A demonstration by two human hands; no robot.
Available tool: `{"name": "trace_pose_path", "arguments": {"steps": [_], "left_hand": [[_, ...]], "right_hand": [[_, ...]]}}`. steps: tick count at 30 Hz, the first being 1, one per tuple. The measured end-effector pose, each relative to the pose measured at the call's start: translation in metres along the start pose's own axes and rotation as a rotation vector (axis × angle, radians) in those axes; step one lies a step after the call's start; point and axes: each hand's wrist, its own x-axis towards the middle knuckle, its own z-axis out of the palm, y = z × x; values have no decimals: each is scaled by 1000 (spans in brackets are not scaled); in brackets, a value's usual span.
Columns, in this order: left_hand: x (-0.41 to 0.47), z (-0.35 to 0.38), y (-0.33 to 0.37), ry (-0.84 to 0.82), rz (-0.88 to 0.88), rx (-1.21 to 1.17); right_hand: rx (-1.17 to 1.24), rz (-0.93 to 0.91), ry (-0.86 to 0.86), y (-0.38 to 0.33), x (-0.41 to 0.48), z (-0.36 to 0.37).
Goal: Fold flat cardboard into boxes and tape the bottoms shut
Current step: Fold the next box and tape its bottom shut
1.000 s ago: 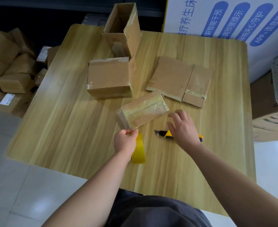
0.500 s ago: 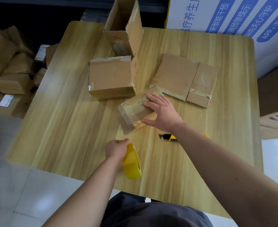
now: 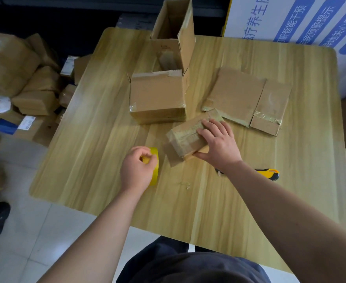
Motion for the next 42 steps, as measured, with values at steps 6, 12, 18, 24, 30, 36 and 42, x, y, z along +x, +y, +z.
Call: {"name": "trace_pose_path", "arguments": {"steps": [6,12,18,24,30,36,42], "left_hand": [[-3,2,-25,-27,422,250],[-9,9,-41,-209,342,265],[-21,5,-70,-428,173,433],[8,2,-31,-287,322,314],[50,17,40,-500,253,115],[39,18,40,-522,204,102],[25,26,43,-559,230,97]], "right_hand": [[13,21,-24,-2,1,-3],[21,26,-37,-3,1,-5],[41,-6,-17,1,1,-1],[93,-161,-12,19,5,-1],[77,-343,-118,33,13,-11],[-122,-310,-223,26,10,-45],[179,118,-426,4,-20,-51]]}}
